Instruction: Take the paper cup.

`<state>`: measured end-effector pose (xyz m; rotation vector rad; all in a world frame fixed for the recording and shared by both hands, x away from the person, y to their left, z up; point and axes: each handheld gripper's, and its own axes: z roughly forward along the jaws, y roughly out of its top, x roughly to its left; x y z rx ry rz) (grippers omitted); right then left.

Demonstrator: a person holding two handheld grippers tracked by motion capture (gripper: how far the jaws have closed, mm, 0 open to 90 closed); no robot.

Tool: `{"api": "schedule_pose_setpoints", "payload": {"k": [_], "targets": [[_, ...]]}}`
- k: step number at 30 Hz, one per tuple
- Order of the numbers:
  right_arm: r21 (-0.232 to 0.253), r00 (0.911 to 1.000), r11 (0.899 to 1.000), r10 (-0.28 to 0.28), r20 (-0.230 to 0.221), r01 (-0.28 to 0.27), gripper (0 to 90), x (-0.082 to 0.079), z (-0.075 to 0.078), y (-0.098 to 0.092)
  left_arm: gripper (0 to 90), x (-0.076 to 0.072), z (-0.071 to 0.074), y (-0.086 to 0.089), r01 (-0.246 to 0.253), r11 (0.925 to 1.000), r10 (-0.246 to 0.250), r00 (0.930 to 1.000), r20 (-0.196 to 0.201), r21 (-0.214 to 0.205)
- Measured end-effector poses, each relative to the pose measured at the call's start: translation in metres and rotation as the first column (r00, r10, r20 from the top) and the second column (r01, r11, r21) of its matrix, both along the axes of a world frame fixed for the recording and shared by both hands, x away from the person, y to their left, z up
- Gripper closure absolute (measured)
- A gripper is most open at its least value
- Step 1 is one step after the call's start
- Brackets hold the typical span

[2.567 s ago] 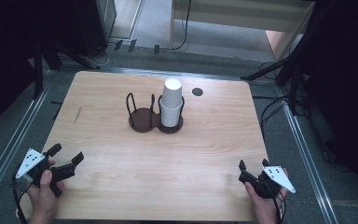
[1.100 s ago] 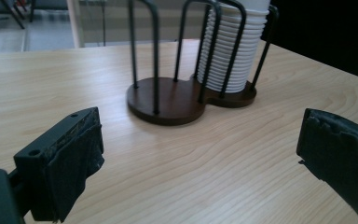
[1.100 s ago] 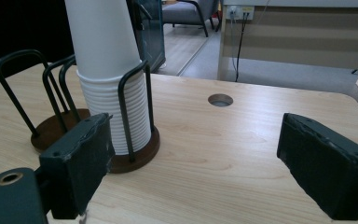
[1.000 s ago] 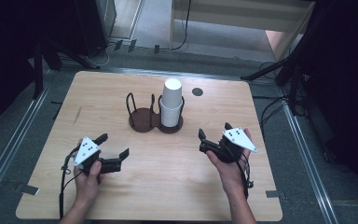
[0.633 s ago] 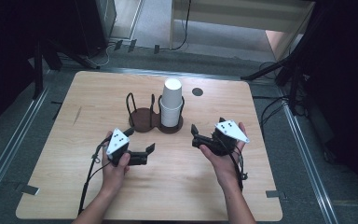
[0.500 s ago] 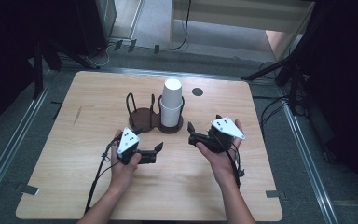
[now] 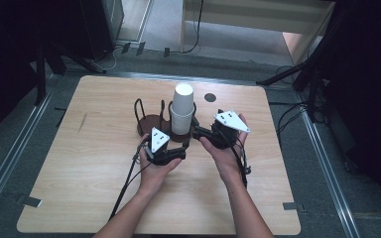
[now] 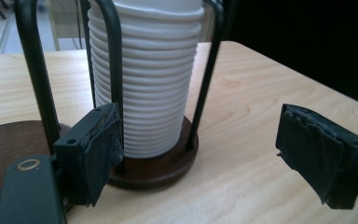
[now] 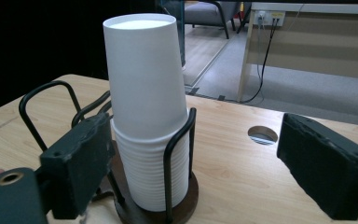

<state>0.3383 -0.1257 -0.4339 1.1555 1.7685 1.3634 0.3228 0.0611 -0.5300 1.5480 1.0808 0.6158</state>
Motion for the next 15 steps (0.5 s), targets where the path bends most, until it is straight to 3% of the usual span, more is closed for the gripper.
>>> {"api": "schedule_pose_setpoints", "payload": {"k": [7, 15], "targets": [[-0.016, 0.9995, 0.999, 0.031, -0.007, -0.031, 15.6, 0.016, 0.007, 0.012, 16.0, 0.011, 0.000, -0.004, -0.095, 0.9955, 0.095, 0.9952, 0.022, 0.005], [-0.004, 0.9976, 0.998, 0.063, -0.028, -0.063, 14.3, 0.032, 0.009, 0.028, 14.3, 0.020, 0.003, -0.013, -0.104, 0.9946, 0.104, 0.9935, 0.046, 0.004]]}}
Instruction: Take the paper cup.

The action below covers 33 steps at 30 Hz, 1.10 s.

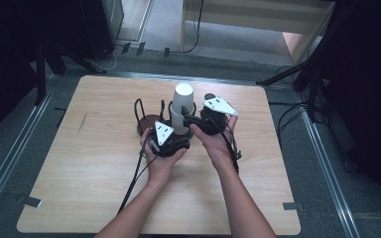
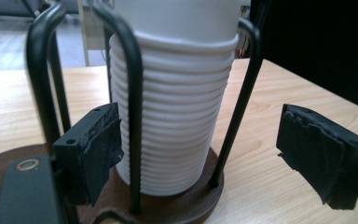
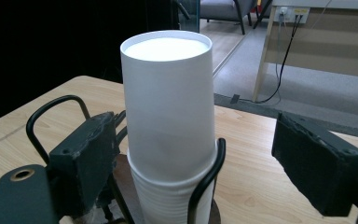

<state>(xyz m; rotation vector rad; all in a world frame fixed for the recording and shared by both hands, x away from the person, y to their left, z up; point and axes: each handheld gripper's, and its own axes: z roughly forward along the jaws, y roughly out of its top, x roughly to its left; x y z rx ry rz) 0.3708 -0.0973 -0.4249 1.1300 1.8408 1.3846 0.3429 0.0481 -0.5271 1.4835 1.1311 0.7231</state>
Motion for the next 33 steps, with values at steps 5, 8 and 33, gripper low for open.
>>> {"api": "schedule_pose_setpoints", "payload": {"k": [5, 8, 33], "targets": [[-0.019, 0.9998, 1.000, 0.018, -0.005, -0.018, 16.9, 0.008, 0.000, 0.009, 14.2, 0.003, 0.001, -0.002, -0.007, 0.9999, 0.007, 1.0000, 0.007, -0.008], [-0.032, 0.9998, 0.999, 0.020, -0.007, -0.020, 16.9, 0.011, 0.000, 0.013, 14.6, 0.004, 0.000, -0.002, -0.014, 0.9999, 0.014, 0.9998, 0.013, -0.001], [-0.042, 0.9986, 0.999, 0.027, -0.045, -0.029, 17.6, 0.039, -0.009, 0.029, 30.8, 0.020, -0.002, 0.004, -0.039, 0.9992, 0.038, 0.9990, 0.022, 0.012]]}}
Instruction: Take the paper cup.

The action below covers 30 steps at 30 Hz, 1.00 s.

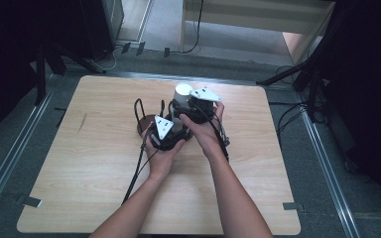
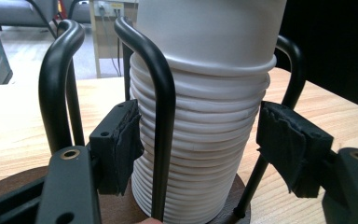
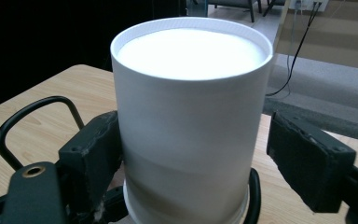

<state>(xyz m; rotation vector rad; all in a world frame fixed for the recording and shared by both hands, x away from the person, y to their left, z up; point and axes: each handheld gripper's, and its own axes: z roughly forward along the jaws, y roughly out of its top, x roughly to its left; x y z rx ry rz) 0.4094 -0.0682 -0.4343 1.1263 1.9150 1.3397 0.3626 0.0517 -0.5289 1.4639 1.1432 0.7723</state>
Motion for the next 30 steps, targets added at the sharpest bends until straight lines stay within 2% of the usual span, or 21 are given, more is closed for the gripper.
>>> {"api": "schedule_pose_setpoints", "payload": {"k": [5, 9, 16, 21, 30], "targets": [[0.021, 1.0000, 1.000, 0.004, -0.005, -0.004, 21.0, 0.006, -0.004, 0.004, 26.2, 0.004, -0.002, -0.002, -0.003, 0.9999, 0.002, 0.9998, -0.019, -0.012], [0.010, 0.9999, 1.000, -0.001, 0.013, 0.001, 27.2, 0.004, -0.005, 0.008, 20.3, 0.005, 0.000, -0.005, -0.007, 1.0000, 0.007, 0.9999, -0.016, -0.001], [0.015, 0.9999, 1.000, 0.001, 0.012, -0.001, 28.7, 0.002, -0.005, 0.009, 20.7, 0.008, 0.001, -0.004, -0.017, 0.9996, 0.018, 0.9998, -0.013, 0.024], [0.012, 0.9998, 1.000, -0.009, 0.020, 0.009, 29.3, 0.001, -0.005, 0.009, 20.4, 0.011, 0.000, -0.003, -0.003, 0.9996, 0.003, 0.9999, -0.012, 0.028], [0.008, 0.9995, 1.000, 0.014, 0.027, -0.014, 29.3, 0.000, -0.005, 0.007, 21.4, 0.011, 0.001, -0.003, 0.005, 0.9995, -0.005, 0.9999, -0.010, 0.030]]}}
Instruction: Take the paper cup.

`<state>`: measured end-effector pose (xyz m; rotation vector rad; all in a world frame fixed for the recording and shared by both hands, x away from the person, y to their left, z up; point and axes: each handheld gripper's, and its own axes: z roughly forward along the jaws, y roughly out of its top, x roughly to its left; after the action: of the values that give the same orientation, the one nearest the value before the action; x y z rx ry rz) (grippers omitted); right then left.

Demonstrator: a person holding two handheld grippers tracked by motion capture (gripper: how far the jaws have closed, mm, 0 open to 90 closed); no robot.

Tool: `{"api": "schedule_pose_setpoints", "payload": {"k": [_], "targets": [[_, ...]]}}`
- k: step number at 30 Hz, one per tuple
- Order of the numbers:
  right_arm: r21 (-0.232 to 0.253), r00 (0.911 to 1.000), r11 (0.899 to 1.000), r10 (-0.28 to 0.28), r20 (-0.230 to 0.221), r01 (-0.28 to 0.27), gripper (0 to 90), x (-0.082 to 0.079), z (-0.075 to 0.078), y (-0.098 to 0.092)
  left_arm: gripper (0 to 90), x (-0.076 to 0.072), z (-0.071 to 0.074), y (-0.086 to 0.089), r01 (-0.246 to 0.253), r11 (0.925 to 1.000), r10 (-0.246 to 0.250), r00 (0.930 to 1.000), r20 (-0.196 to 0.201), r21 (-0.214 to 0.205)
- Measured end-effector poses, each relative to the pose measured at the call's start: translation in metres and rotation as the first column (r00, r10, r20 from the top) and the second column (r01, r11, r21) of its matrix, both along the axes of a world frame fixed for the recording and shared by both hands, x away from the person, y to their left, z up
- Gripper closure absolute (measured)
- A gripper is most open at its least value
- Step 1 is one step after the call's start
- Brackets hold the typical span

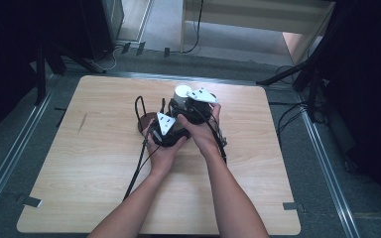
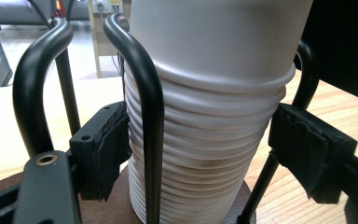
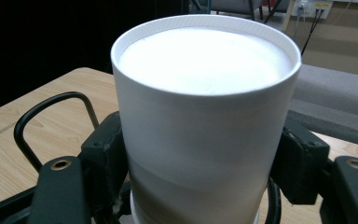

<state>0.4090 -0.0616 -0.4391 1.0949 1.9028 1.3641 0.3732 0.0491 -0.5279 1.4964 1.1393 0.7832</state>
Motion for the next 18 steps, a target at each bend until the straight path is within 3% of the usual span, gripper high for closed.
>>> {"api": "schedule_pose_setpoints", "payload": {"k": [7, 9, 12, 15, 18], "targets": [[-0.005, 0.9999, 1.000, 0.005, 0.011, -0.005, 26.8, 0.000, -0.001, -0.003, 23.9, -0.002, -0.001, -0.001, 0.007, 1.0000, -0.007, 0.9999, 0.010, -0.004], [-0.004, 0.9999, 1.000, -0.012, -0.002, 0.012, 25.4, 0.001, -0.004, -0.007, 31.6, -0.004, -0.001, 0.000, -0.004, 0.9999, 0.004, 0.9997, 0.026, -0.013], [0.014, 0.9998, 1.000, -0.018, -0.013, 0.018, 28.2, 0.002, -0.009, -0.015, 47.4, -0.002, -0.002, 0.003, 0.019, 0.9991, -0.018, 0.9996, 0.022, -0.038], [0.006, 0.9993, 1.000, -0.028, -0.025, 0.028, 28.4, 0.003, -0.015, -0.020, 43.5, -0.002, -0.004, 0.000, 0.032, 0.9993, -0.031, 0.9994, 0.016, -0.018], [0.026, 0.9996, 0.999, -0.026, -0.014, 0.026, 26.4, 0.005, -0.013, -0.022, 40.3, -0.002, -0.005, -0.001, 0.031, 0.9989, -0.031, 0.9995, 0.011, -0.036]]}}
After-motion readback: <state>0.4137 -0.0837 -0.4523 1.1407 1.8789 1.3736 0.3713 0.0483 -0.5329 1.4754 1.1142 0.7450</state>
